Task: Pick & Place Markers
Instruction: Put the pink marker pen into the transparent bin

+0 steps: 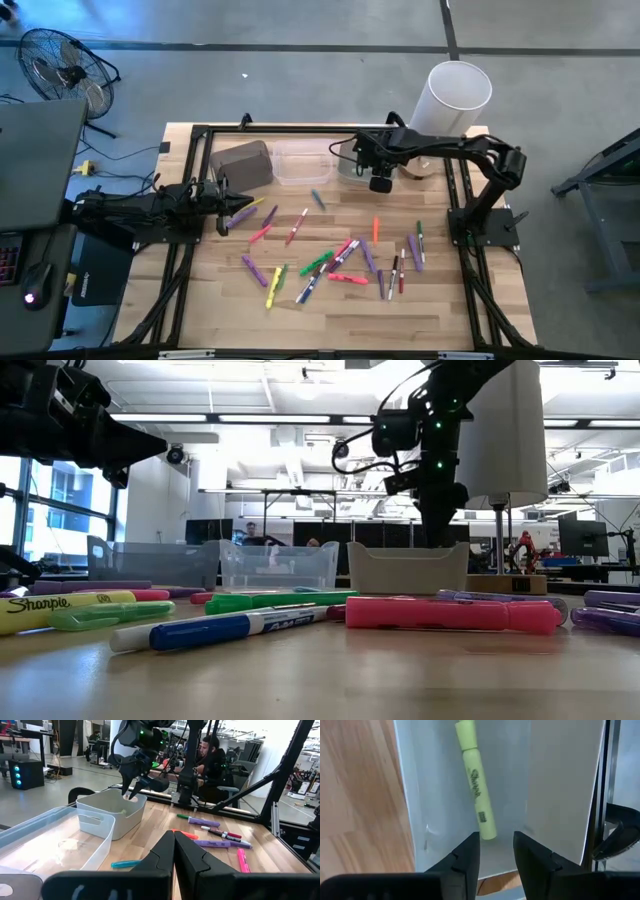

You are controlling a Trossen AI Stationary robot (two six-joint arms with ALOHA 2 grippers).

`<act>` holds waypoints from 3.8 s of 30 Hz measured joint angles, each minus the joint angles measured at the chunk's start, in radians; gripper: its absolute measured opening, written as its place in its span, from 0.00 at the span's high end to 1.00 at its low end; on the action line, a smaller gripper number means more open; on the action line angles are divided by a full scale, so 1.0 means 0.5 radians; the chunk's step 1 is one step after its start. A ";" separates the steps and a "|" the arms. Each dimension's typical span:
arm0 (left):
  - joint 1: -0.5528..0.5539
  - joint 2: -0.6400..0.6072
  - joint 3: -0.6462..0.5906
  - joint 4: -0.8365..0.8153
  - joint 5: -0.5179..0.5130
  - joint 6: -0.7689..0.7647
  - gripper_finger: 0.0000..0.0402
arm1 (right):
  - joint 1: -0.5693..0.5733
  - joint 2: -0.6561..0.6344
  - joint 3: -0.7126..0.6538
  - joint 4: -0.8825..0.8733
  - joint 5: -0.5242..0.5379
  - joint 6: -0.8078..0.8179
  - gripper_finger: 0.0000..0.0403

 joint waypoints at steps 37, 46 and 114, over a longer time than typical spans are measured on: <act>0.000 0.000 0.000 0.002 -0.001 0.000 1.00 | 1.307 -0.497 0.000 0.179 0.035 1.953 1.00; 0.001 0.000 0.000 0.004 0.000 0.000 1.00 | 1.534 -0.282 -0.001 0.053 0.116 2.570 1.00; 0.031 3.684 2.441 -1.544 0.278 -1.822 0.71 | 1.545 -1.604 -1.319 0.456 -0.069 1.981 1.00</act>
